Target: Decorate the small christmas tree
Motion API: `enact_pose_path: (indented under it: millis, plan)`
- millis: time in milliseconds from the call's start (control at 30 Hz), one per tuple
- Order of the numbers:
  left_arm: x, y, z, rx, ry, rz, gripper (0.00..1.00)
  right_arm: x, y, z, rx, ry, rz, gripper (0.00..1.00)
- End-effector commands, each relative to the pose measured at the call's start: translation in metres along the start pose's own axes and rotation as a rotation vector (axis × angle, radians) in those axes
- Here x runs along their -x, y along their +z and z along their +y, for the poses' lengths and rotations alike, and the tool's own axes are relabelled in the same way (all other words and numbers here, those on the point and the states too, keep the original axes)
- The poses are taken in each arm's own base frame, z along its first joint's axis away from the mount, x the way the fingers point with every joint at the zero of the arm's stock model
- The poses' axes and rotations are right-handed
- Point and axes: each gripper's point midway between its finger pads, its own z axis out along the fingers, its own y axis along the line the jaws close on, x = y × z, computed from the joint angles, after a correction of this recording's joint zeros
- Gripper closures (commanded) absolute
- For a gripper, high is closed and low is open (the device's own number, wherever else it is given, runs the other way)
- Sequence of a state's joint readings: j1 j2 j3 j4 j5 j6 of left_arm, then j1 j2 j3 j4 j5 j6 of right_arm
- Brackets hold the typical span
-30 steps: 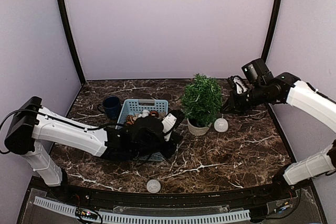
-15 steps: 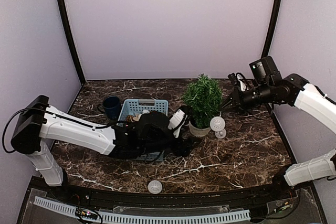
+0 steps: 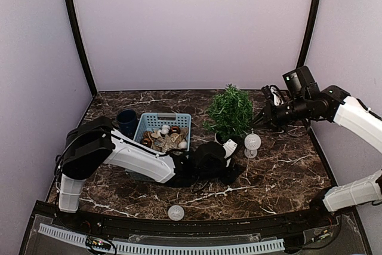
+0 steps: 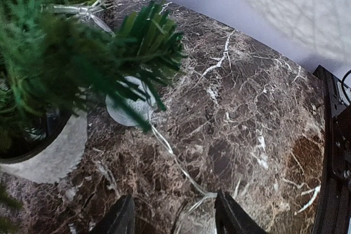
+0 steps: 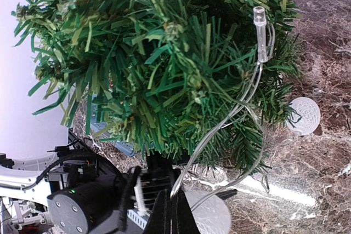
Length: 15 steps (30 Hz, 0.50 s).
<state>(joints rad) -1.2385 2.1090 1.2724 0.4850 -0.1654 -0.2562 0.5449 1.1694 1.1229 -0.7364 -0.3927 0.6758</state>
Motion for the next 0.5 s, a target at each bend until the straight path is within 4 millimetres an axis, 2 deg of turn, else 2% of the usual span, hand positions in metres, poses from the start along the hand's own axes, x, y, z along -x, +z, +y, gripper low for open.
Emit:
enact_pose_path:
  millis: [0,33,133,167,200,267,367,467]
  plan:
    - [0.012,0.015,-0.010,0.020,-0.100,-0.005,0.49,0.008,-0.003,-0.001,-0.008,0.001,-0.051,1.00]
    - [0.002,0.022,-0.006,0.040,-0.109,0.014,0.49,0.009,-0.004,-0.001,-0.009,0.001,-0.054,1.00]
    - [-0.004,0.033,-0.005,0.065,-0.153,0.052,0.49,0.009,-0.004,-0.001,-0.007,0.002,-0.057,1.00]
    - [-0.011,0.039,-0.003,0.073,-0.157,0.070,0.49,0.009,-0.005,0.000,-0.006,0.001,-0.059,1.00]
    - [-0.009,0.042,-0.005,0.075,-0.171,0.077,0.49,0.010,-0.005,0.000,-0.007,0.000,-0.061,1.00]
    - [-0.020,0.052,-0.005,0.084,-0.182,0.108,0.50,0.010,-0.005,-0.001,-0.008,-0.001,-0.061,1.00]
    - [-0.023,0.059,-0.004,0.099,-0.198,0.124,0.51,0.010,-0.006,-0.001,-0.010,-0.003,-0.065,1.00]
    - [-0.035,0.064,-0.003,0.105,-0.206,0.149,0.54,0.010,-0.005,-0.001,-0.008,-0.003,-0.063,1.00]
